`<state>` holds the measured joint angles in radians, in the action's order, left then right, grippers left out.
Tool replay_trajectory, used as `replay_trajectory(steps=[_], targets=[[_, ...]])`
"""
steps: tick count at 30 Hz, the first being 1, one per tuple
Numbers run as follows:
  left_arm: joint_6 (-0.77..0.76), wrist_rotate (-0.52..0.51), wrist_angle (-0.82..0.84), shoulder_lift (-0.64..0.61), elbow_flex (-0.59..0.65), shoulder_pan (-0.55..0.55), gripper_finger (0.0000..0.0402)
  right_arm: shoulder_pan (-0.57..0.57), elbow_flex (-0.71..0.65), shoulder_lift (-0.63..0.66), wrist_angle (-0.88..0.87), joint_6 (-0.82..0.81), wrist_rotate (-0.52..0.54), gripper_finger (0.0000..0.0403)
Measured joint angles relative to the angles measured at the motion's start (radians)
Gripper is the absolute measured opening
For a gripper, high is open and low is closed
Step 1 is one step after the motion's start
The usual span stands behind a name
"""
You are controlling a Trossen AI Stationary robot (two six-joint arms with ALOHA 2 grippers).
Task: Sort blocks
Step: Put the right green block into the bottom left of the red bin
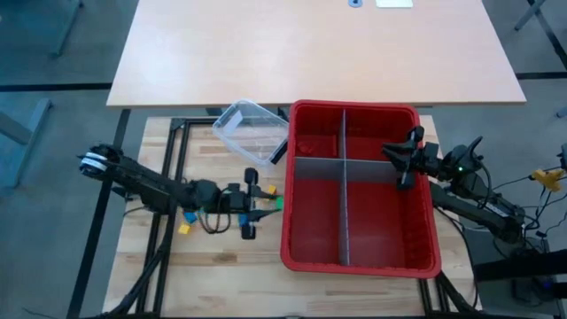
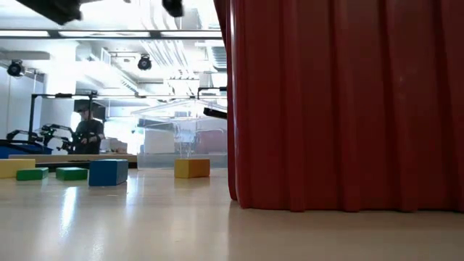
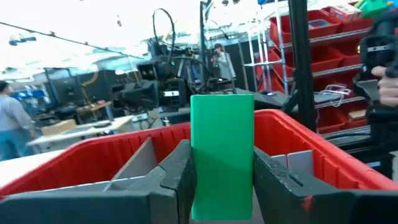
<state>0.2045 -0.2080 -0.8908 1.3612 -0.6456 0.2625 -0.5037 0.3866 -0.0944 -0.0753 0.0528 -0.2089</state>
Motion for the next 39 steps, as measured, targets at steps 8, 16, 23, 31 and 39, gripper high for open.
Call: replay_trajectory(steps=[8, 16, 23, 31, 39], targets=[[-0.049, 0.168, 0.0, 0.173, -0.13, -0.08, 0.0101, 0.0, 0.0, 0.0, 0.002, 0.0, 0.0, 0.0045], [-0.139, 0.227, 0.039, 0.302, -0.215, -0.129, 0.0101, 0.0, 0.0, 0.0, 0.001, 0.0, 0.0, 0.0039], [-0.169, 0.226, 0.039, 0.321, -0.227, -0.135, 0.0235, 0.0, 0.0, 0.0, 0.002, 0.0, 0.0, 0.005], [-0.117, 0.199, 0.188, 0.214, -0.227, -0.135, 0.0317, 0.0, 0.0, 0.0, 0.0, 0.0, 0.0, 0.006], [-0.1, 0.04, 0.738, -0.124, -0.226, -0.127, 0.0309, 0.0, 0.0, 0.0, -0.003, 0.0, 0.0, 0.0046]])
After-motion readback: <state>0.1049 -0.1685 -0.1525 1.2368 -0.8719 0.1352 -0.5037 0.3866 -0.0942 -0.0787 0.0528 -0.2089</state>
